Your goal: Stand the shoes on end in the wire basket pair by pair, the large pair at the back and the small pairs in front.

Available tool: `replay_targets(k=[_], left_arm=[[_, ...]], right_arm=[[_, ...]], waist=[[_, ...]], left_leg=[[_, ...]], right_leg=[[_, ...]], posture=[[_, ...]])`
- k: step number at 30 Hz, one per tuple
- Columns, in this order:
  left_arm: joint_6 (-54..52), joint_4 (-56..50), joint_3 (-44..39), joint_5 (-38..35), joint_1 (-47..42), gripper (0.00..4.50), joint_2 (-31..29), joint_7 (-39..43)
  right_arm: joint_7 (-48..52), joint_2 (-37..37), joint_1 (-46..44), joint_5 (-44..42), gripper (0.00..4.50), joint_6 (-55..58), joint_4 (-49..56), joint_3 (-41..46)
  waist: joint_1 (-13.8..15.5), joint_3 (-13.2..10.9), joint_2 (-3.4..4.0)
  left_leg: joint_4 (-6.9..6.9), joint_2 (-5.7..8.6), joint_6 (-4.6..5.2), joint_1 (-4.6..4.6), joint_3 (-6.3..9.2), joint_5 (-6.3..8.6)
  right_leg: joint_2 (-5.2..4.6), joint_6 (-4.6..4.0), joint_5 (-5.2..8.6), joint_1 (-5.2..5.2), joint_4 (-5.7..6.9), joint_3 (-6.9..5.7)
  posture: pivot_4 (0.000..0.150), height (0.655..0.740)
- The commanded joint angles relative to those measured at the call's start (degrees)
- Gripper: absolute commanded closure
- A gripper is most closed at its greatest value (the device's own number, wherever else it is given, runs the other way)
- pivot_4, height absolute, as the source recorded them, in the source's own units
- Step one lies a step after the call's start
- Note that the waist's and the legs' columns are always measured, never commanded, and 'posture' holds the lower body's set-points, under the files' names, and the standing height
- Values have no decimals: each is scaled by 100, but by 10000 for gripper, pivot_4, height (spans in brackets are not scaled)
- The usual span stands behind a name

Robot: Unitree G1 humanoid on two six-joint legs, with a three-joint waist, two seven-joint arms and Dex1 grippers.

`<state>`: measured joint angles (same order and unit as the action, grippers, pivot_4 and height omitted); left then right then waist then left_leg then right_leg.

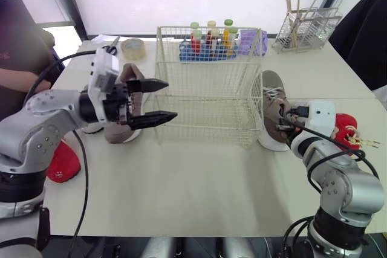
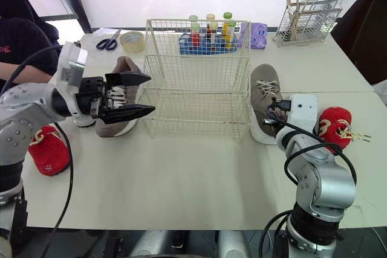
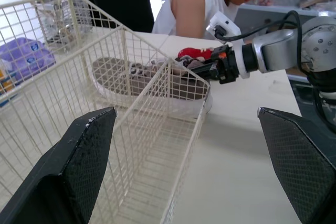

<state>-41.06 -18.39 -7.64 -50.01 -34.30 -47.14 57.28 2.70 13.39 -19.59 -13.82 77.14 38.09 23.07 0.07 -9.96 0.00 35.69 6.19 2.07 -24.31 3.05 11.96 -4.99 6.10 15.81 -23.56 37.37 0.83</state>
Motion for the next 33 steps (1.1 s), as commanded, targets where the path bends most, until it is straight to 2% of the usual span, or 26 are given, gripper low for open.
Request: replay_targets(k=[1, 8, 11, 14, 18, 22, 27, 33], left_arm=[[55, 13, -55, 33, -232, 0, -9, 60], [123, 286, 99, 213, -535, 0, 114, 241], [121, 550, 127, 231, -854, 0, 290, 224], [77, 831, 92, 260, -1110, 0, 322, 274], [-142, 1438, -19, 204, -1513, 0, 118, 506], [-575, 2270, -186, 75, -2010, 0, -183, 759], [-1140, 3042, -480, -36, -2481, 0, -566, 893], [-1575, 3075, -708, -71, -2562, 0, -882, 870]], right_arm=[[-32, 190, -715, -39, 43163, 247, 318, 318], [-32, 718, -2438, 11, 43163, 614, 58, 646], [506, 1613, -3233, -172, 43163, 33, -505, 416], [1502, 2442, -3553, -524, 43163, -843, -1028, 219], [3473, 3647, -3524, -920, 43163, -2515, -1622, -133], [5149, 4460, -3737, -817, 43163, -4466, -2402, -728], [6277, 4636, -4157, -281, 43163, -6800, -3304, -1555], [6702, 4206, -4603, -14, 43163, -8368, -3988, -2065]], waist=[[-9, -2, 4], [-65, -11, 14], [-67, -15, 13], [-77, -21, 15], [-105, -25, 7], [-139, -30, 5], [-133, -33, 3], [-100, -41, -7]], left_leg=[[0, 1, 0, -1, -1, 0], [-9, 1, -4, -11, 1, -3], [-14, 4, -5, -12, 1, -5], [-9, 6, -3, -16, -1, -5], [-23, 1, 0, -14, -1, -3], [-21, -2, 2, -12, -6, -3], [-8, -3, 2, -13, -5, -2], [-5, -2, -6, -15, -3, -4]], right_leg=[[0, 0, 0, -2, 0, 1], [-1, 1, -1, -17, 8, -2], [-2, 1, -1, -19, 7, -2], [-4, 2, -1, -19, 6, -1], [0, 5, -1, -19, -2, -4], [4, 7, -2, -19, 0, -2], [5, 10, -3, -20, 5, -2], [3, 11, -4, -21, 4, -1]], posture=[[1500, 7400], [1500, 7400], [1500, 7400], [1500, 7400], [1500, 7400], [1500, 7400], [1500, 7400], [1500, 7400]])
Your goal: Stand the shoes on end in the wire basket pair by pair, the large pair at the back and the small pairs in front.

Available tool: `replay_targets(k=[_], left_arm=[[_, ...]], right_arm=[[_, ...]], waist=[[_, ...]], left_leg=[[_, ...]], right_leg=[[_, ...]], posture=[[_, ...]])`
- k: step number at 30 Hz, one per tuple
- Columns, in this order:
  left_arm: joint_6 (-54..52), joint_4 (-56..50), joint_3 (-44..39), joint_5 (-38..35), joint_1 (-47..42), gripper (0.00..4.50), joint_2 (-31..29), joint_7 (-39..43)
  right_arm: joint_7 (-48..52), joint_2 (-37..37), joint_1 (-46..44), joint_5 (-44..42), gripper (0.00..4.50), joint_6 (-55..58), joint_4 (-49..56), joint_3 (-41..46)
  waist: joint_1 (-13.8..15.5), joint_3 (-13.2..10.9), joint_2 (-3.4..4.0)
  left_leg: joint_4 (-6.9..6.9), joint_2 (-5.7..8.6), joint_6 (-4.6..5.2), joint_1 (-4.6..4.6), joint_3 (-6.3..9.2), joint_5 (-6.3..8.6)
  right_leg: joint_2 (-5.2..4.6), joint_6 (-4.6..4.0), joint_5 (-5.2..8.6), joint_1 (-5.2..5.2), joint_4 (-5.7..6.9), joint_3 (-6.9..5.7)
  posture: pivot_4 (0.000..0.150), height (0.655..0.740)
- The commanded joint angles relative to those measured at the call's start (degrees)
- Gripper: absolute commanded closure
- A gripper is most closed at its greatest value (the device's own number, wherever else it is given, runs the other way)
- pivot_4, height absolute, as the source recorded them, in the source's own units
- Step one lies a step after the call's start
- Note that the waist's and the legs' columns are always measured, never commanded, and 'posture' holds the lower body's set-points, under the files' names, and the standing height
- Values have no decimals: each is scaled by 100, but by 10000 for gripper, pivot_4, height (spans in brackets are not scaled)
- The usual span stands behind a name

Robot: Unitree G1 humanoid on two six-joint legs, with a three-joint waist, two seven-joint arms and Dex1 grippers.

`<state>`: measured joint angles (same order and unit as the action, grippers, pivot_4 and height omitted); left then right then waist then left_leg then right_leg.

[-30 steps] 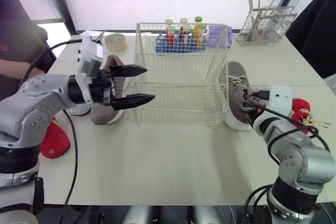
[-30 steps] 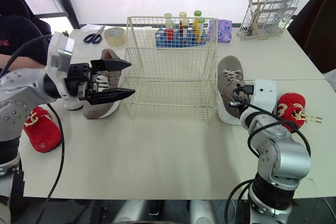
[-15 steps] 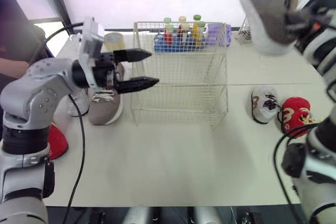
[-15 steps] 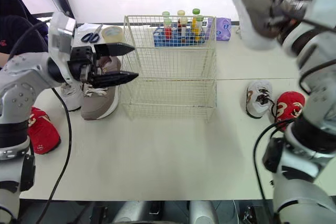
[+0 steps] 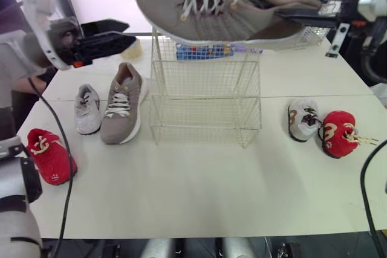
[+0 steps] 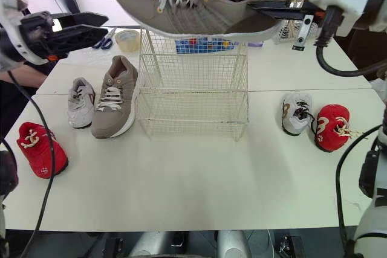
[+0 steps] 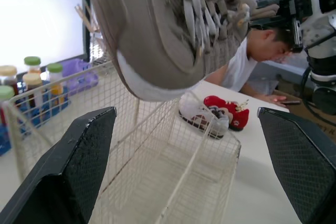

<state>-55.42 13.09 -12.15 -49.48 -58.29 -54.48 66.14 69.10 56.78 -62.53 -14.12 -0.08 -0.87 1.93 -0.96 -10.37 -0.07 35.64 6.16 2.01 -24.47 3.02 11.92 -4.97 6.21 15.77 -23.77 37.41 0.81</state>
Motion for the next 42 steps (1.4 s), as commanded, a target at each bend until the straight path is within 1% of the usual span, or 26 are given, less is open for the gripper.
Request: replay_targets(k=[1, 7, 11, 12, 14, 17, 18, 20, 21, 24, 26, 27, 28, 29, 30, 32, 33, 35, 37, 40, 42], left_arm=[[-161, -89, -271, -102, -152, 0, -156, -41], [-221, -106, -303, -55, -174, 0, -78, -173], [-176, -246, -96, 9, -127, 0, 58, -109], [-164, -273, -64, 23, -110, 2631, 96, -106], [-200, -294, -49, 19, -99, 9445, 135, -106], [-308, -307, -72, -14, -69, 24331, 155, -65], [-337, -334, -98, -29, -28, 28526, 171, -73], [-374, -402, -154, -59, 59, 35426, 193, -82], [-400, -423, -189, -83, 83, 37224, 210, -101], [-458, -480, -318, -135, 145, 37622, 278, -192], [-529, -505, -533, -228, 181, 37623, 414, -425], [-619, -533, -761, -368, 232, 37623, 539, -657], [-697, -586, -994, -512, 298, 37623, 670, -895], [-766, -655, -1161, -622, 347, 37623, 768, -1080], [-834, -771, -1403, -804, 428, 37623, 929, -1358], [-940, -1027, -1781, -1187, 565, 37623, 1217, -1873], [-979, -1132, -1901, -1339, 612, 37623, 1312, -2071], [-960, -1401, -2153, -1735, 746, 37623, 1624, -2577], [-918, -1636, -2286, -2029, 858, 37623, 1868, -2973], [-740, -1936, -2338, -2429, 951, 37623, 2254, -3485], [-617, -2059, -2270, -2571, 1001, 37623, 2412, -3690]], right_arm=[[90, -212, -348, 37, 43163, -819, -160, 11], [213, -567, -482, 136, 43163, -1549, -376, -242], [232, -909, -605, 201, 43163, -1775, -357, -466], [239, -970, -630, 215, 43163, -1795, -354, -508], [272, -1026, -660, 238, 43163, -1832, -361, -550], [307, -1045, -706, 262, 43163, -1857, -398, -555], [298, -1053, -758, 250, 43163, -1806, -425, -541], [292, -1047, -844, 302, 43163, -1832, -502, -523], [282, -1045, -866, 307, 43163, -1800, -521, -509], [230, -1037, -869, 110, 43163, -1278, -444, -429], [121, -1000, -852, -347, 33313, -306, -313, -229], [113, -843, -756, -735, 29290, 499, -234, -61], [72, -691, -648, -1168, 23637, 1334, -140, 135], [39, -572, -567, -1464, 19464, 1907, -50, 274], [-140, -462, -426, -1852, 13507, 2580, -2, 546], [-506, -279, -108, -2674, 3545, 3888, 120, 1092], [-649, -226, -2, -2987, 566, 4345, 190, 1291], [-1339, -459, 426, -3974, 566, 5424, 302, 1948], [-1944, -726, 836, -4671, 566, 6081, 470, 2386], [-2842, -1540, 1514, -5321, 566, 6291, 934, 2559], [-3340, -2048, 1633, -5597, 566, 6241, 1147, 2483]], waist=[[6, 0, 0], [21, -2, -3], [9, -2, -3], [6, -2, -3], [9, -2, -3], [12, -2, -3], [11, -2, -3], [10, -2, -3], [9, -2, -3], [11, -2, -3], [14, -2, -3], [35, -2, -4], [47, -2, -4], [63, -3, -4], [70, -5, -12], [84, -5, -18], [93, -6, -20], [96, -6, -20], [85, -4, -21], [59, -2, -22], [30, -3, -21]], left_leg=[[1, 0, -24, 0, 0, -14], [2, 1, -31, -1, 1, -18], [2, 1, -33, -1, 1, -19], [2, 1, -33, -1, 2, -20], [1, 1, -36, -2, 1, -22], [1, 1, -37, -5, 1, -22], [1, 1, -37, -4, 1, -22], [2, 1, -37, -4, 1, -22], [2, 1, -37, -4, 1, -22], [3, 1, -37, -4, 1, -22], [4, 1, -37, -4, 1, -22], [4, 1, -37, -4, 1, -22], [8, 1, -37, -6, 4, -22], [10, 2, -36, -7, 7, -22], [17, 2, -35, -13, 11, -21], [24, 2, -25, -20, 17, -15], [27, 2, -11, -23, 18, -6], [33, 3, 6, -26, 18, 4], [34, 1, 5, -25, 19, 4], [40, 0, 3, -25, 17, 2], [46, 2, 2, -25, 16, 1]], right_leg=[[0, 0, 0, 0, 0, 0], [0, 0, 0, 0, 3, 0], [0, 0, 0, -2, 8, 1], [0, 0, 0, -3, 9, 0], [1, 0, 0, -8, 12, 1], [1, 0, 0, -11, 13, 2], [1, 0, 0, -11, 13, 2], [1, 0, 0, -11, 15, 2], [1, 0, 0, -13, 17, 2], [1, 0, 0, -14, 20, 2], [1, 0, 0, -14, 22, 3], [1, 0, 0, -14, 22, 3], [-1, 0, 0, -14, 27, 3], [-2, 0, 0, -13, 27, 2], [-2, 0, 0, -12, 27, 2], [-2, -1, 0, -11, 24, 1], [-2, -1, 0, -9, 20, 0], [-2, -1, -1, -12, 20, 1], [-1, -1, -1, -12, 26, 1], [-1, -1, -1, -14, 38, 2], [-2, -1, -1, -18, 50, 4]], posture=[[1500, 7400], [1500, 7400], [1500, 7400], [1500, 7400], [1500, 7400], [1500, 7400], [1500, 7400], [1500, 7400], [1500, 7400], [1500, 7400], [1500, 7400], [1500, 7400], [1500, 7400], [1500, 7400], [1500, 7400], [1500, 7400], [1500, 7400], [1500, 7400], [1500, 7400], [1500, 7400], [1500, 7400]])
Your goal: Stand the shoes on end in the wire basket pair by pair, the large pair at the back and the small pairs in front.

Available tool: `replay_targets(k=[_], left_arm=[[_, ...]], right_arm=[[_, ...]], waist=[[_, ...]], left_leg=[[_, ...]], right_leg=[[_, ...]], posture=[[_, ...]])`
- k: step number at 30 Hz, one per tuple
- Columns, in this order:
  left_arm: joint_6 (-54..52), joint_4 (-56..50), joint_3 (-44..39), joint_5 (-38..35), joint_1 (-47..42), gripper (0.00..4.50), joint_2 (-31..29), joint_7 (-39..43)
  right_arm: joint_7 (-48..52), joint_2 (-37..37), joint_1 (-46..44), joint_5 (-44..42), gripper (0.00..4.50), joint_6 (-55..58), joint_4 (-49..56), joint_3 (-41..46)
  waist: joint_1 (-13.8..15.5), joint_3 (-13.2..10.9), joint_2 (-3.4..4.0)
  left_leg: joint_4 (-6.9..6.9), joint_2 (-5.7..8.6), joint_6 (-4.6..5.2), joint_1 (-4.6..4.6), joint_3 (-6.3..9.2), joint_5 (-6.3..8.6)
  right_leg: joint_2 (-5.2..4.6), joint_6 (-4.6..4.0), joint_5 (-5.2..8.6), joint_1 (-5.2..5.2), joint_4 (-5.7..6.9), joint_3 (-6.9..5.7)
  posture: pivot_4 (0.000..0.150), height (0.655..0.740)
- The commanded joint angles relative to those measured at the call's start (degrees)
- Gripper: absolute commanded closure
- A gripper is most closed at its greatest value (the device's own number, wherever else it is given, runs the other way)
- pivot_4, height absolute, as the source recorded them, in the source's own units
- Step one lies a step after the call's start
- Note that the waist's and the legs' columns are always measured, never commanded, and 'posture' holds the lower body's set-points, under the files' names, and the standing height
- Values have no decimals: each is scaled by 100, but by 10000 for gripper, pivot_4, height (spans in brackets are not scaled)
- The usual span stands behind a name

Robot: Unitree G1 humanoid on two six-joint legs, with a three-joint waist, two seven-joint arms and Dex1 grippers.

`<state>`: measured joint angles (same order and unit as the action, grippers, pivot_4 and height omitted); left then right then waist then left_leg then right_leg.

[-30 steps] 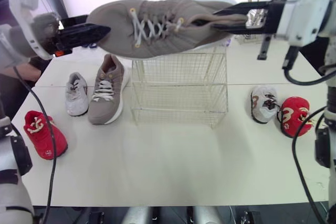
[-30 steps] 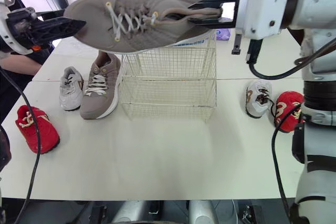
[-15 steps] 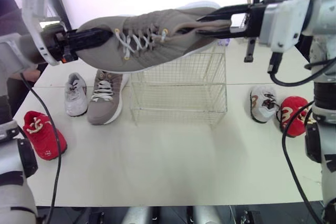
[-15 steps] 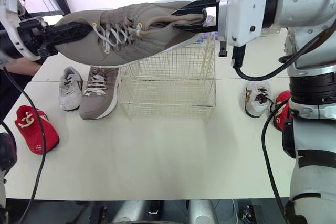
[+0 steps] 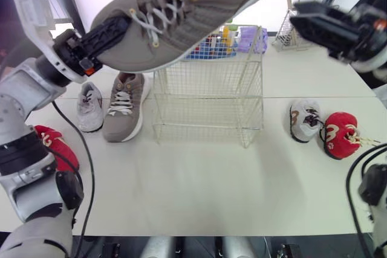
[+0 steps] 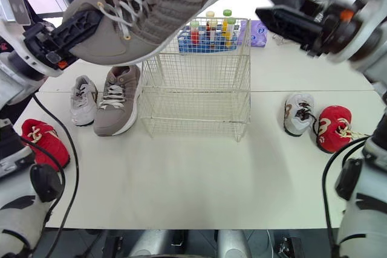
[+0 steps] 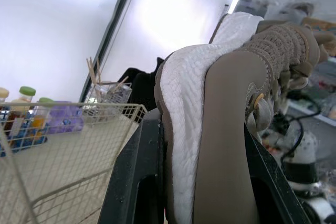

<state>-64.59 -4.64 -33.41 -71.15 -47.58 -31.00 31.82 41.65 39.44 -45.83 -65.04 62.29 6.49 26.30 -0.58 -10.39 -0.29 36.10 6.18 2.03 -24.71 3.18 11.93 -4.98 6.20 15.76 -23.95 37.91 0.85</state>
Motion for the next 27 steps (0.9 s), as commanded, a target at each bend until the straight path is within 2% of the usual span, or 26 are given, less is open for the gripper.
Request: replay_targets(k=[1, 8, 22, 27], left_arm=[[357, -327, -102, -443, -46, 37623, 124, -338], [648, -550, 223, -617, 122, 37623, 356, -629], [1022, -919, 494, -819, 723, 37623, 224, -835], [1131, -1012, 629, -889, 845, 37623, 142, -911]], right_arm=[[-787, -536, -79, -655, 566, -45, 487, -8], [-1379, -1574, -874, -546, 566, -753, 336, -569], [-1456, -2060, -1494, -443, 566, -1454, -143, -840], [-1422, -2059, -1540, -462, 22176, -1452, -183, -900]], waist=[[-14, -1, 2], [-22, -1, 2], [-27, 1, -2], [-14, 1, -2]], left_leg=[[2, 2, -2, -1, -4, -2], [2, 2, -35, -8, -12, -23], [-1, 2, -35, -8, -10, -23], [2, 3, -27, -8, -10, -19]], right_leg=[[-1, 0, 0, -6, 8, 4], [3, 0, 0, -24, 21, 11], [4, 0, 0, -26, 20, 10], [3, 0, 0, -21, 18, 10]], posture=[[1500, 7400], [1500, 7400], [1500, 7400], [1500, 7400]])
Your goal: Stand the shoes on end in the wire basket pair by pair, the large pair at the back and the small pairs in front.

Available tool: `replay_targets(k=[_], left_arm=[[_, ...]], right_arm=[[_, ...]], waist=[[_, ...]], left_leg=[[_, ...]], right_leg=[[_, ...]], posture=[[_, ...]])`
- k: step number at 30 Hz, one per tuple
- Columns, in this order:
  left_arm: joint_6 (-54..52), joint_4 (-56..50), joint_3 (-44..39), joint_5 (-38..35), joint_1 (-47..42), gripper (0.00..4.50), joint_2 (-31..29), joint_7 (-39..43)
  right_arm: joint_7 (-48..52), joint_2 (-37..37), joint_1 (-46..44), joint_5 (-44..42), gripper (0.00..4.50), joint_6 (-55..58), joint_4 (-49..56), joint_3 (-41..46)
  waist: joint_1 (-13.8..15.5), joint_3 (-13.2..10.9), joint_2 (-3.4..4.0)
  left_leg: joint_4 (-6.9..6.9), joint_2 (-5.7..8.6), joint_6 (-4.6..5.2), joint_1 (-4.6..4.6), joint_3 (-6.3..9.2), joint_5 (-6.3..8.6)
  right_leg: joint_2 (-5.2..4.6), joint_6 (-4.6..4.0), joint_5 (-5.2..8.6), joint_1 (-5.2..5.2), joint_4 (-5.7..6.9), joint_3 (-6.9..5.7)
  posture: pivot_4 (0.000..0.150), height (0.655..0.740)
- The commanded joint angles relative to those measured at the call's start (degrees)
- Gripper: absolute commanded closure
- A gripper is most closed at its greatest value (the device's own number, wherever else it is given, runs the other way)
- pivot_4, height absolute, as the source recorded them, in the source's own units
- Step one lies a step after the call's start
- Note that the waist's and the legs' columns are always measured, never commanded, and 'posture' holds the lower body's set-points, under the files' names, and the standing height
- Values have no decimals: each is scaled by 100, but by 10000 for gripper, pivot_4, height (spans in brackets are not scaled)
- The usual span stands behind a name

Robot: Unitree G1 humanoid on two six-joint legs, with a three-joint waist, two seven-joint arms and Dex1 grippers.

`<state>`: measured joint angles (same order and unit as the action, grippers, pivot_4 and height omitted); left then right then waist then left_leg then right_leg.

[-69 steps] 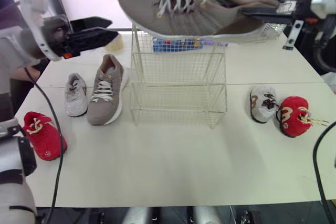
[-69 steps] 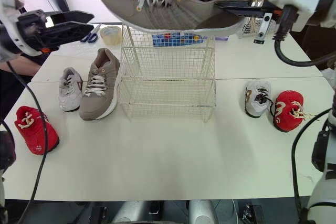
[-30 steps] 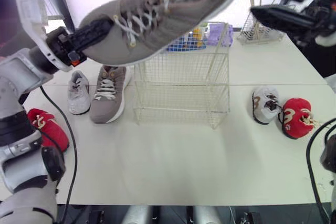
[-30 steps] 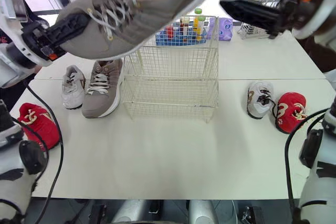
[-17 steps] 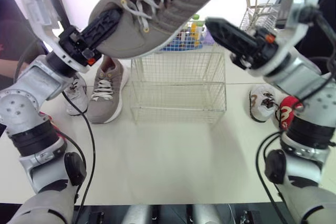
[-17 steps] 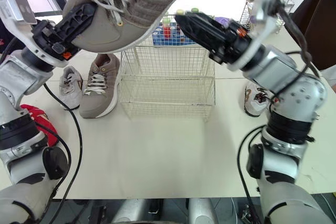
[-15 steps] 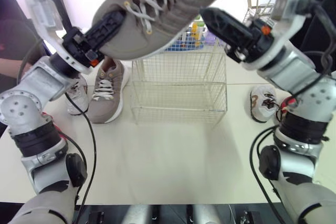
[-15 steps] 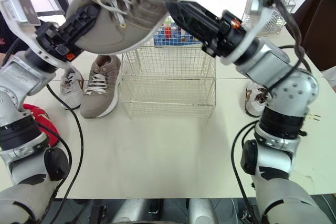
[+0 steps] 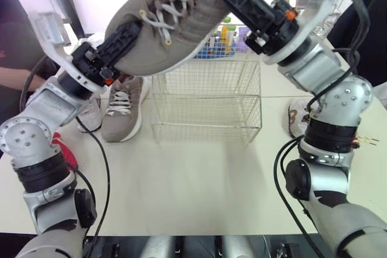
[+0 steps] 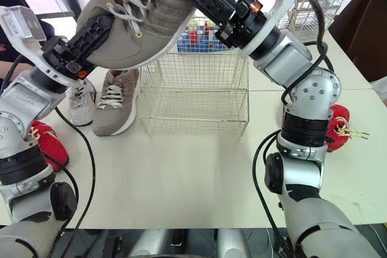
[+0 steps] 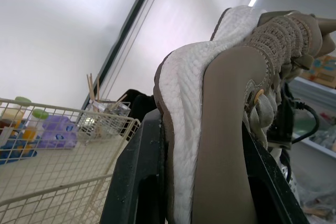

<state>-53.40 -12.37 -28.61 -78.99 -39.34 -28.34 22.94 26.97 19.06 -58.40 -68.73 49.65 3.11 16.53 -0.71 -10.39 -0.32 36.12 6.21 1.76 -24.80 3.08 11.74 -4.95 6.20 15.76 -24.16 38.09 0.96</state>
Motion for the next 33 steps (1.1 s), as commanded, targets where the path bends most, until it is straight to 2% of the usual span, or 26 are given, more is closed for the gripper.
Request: replay_targets(k=[1, 4, 7, 11, 12, 14, 17, 20, 25, 29, 33], left_arm=[[13, -266, 191, -103, 57, 37623, -162, -31], [8, -321, 275, -182, 150, 37623, -249, -86], [-85, -315, 318, -351, 221, 24281, -398, -161], [-205, -455, 331, -176, 493, 3611, -989, 163], [-225, -502, 300, -58, 619, 912, -1228, 337], [-234, -517, 236, 87, 822, 912, -1601, 587], [-205, -463, 86, 285, 1124, 912, -2137, 960], [-154, -446, 8, 372, 1274, 912, -2399, 1211], [-37, -593, -18, 511, 1447, 912, -2447, 1276], [32, -772, -71, 520, 1586, 912, -2390, 1193], [88, -881, -164, 468, 1684, 912, -2372, 1107]], right_arm=[[42, -27, -304, -112, 25257, -188, 135, 83], [75, -7, -358, -104, 27501, -213, 64, 98], [164, 121, -395, 26, 27503, -205, 7, 53], [623, 595, -624, 404, 27503, -168, -297, -42], [883, 831, -756, 567, 27503, -183, -487, -88], [1384, 1224, -1014, 858, 27503, -239, -886, -190], [2789, 2061, -1644, 1956, 27503, -885, -1946, -816], [3765, 2420, -2490, 2936, 27503, -1729, -3317, -1303], [5159, 2399, -4058, 4392, 27503, -3326, -5819, -1925], [5628, 2214, -4437, 5274, 27503, -4445, -6800, -2198], [5920, 2093, -4516, 5908, 27503, -5110, -7303, -2342]], waist=[[-2, 0, 0], [-9, 0, 0], [-10, 0, 0], [-13, -1, 2], [-13, -1, 2], [-21, -2, 4], [-18, -6, 10], [-24, -7, 11], [-51, -11, 16], [-66, -11, 15], [-57, -13, 16]], left_leg=[[0, 0, 0, 0, 0, 0], [-1, -1, 2, 0, 0, 1], [-3, -1, 5, 0, 0, 3], [-5, -1, 15, 0, 0, 10], [-7, -1, 16, 0, 0, 10], [-10, -1, 16, -1, -1, 10], [-14, -1, 17, -1, -3, 11], [-16, -2, 17, -1, -5, 12], [-38, -2, 10, -1, -11, 12], [-67, -4, -23, -1, -13, -7], [-73, -3, -42, -1, -14, -11]], right_leg=[[0, 0, 0, 0, 0, 0], [0, 0, 0, -2, 0, 0], [0, 0, 0, -4, 0, 0], [1, 0, 0, -6, 0, 1], [1, -1, 0, -6, 0, 1], [1, -2, 1, -9, -3, 1], [0, -3, 2, -10, -10, 2], [-1, -3, 2, -12, -14, 2], [-2, -4, 2, -22, -19, 8], [-2, -3, 2, -33, -24, 10], [-2, -4, 2, -37, -23, 11]], posture=[[1500, 7400], [1500, 7400], [1500, 7400], [1500, 7400], [1500, 7400], [1500, 7400], [1500, 7400], [1500, 7400], [1500, 7400], [1500, 7400], [1500, 7400]])
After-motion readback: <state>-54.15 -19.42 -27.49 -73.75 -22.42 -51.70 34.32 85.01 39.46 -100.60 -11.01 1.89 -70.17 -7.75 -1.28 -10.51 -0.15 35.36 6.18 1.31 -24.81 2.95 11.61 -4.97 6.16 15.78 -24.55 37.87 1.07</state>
